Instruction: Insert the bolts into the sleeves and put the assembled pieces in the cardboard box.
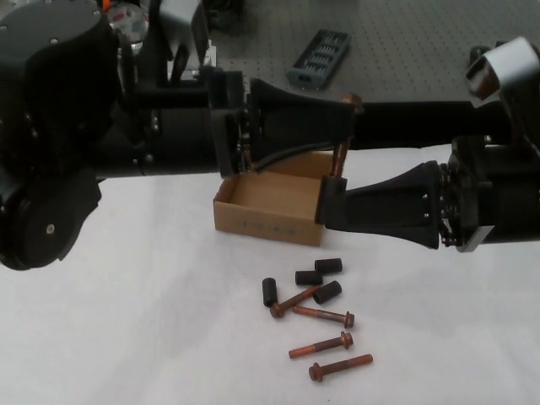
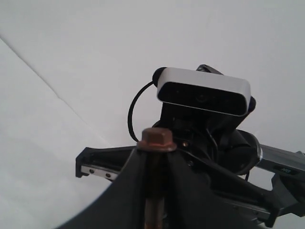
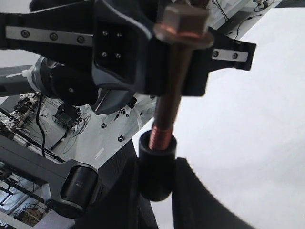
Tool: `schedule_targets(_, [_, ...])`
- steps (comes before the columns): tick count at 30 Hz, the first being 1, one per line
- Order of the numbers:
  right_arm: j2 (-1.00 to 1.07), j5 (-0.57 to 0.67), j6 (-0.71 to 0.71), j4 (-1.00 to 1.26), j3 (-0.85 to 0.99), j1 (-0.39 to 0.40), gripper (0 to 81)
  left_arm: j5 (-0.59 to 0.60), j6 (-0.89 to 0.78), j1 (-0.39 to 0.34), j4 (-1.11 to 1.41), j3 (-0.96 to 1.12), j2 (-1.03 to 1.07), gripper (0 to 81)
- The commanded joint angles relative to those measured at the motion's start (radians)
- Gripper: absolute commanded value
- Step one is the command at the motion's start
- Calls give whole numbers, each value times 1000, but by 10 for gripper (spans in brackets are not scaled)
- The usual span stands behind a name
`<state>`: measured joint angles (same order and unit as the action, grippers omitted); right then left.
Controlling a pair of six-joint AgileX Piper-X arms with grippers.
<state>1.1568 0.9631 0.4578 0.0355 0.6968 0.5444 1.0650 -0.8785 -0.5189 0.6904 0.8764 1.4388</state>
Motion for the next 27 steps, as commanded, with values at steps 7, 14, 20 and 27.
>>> schedule_targets(7, [-1,-88,2,20,17,-19,19,111,99,-29,21,-2,-10,6])
schedule_targets(14, [-1,-124,-31,32,52,-19,19,104,121,-22,21,-2,-10,6])
schedule_targets(20, [-1,-162,-51,29,85,-19,19,99,135,-10,21,-2,-10,6])
schedule_targets(27, [-1,-180,-58,16,85,-19,19,91,127,43,21,-2,-10,6])
